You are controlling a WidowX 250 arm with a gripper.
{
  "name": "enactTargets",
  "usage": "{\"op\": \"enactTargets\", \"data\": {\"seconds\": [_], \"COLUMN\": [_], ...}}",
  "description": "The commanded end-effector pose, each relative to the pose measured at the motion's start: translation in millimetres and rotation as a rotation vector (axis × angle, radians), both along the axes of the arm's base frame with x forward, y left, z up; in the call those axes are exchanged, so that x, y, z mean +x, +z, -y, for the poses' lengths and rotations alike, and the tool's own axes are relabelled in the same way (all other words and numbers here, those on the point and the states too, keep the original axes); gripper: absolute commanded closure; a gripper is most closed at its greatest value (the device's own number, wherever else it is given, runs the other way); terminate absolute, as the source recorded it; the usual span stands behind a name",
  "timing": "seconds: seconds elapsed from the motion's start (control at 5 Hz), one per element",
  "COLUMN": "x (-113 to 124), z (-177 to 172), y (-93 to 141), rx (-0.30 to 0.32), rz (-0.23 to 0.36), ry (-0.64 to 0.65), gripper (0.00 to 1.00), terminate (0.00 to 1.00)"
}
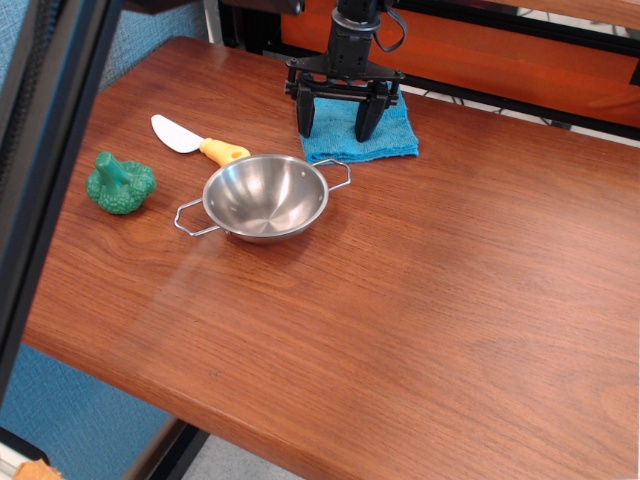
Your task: Bring the blue cloth to the front edge from the back
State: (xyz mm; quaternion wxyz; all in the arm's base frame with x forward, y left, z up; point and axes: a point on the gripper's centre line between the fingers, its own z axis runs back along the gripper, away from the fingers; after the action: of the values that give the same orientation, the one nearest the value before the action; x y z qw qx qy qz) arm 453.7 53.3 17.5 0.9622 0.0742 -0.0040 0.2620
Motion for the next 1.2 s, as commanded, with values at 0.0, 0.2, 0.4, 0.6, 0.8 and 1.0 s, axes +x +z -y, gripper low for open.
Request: {"op": "enactTargets", "data": {"seconds": [0.0,0.2,0.4,0.6,0.8,1.0], "x": [-16.1,-19.7,-28.2,-45.5,-67.5,-92.5], "z": [43.3,72.4,96.8,117.8,128.3,126.7], "y": [37.3,36.6,35.5,21.0,15.1,26.7], "rx": [-0.039,-0.05,-0.06,-0.079,-0.104,-0.128], "rz": [0.102,0.094,0.074,0.024,0.011,0.012], "ry": [-0.062,-0.141,-0.193,-0.246,-0.282,-0.302], "gripper": [0.0,0.0,0.0,0.0,0.0,0.0], "terminate": [0.0,0.0,0.0,0.0,0.0,0.0]}}
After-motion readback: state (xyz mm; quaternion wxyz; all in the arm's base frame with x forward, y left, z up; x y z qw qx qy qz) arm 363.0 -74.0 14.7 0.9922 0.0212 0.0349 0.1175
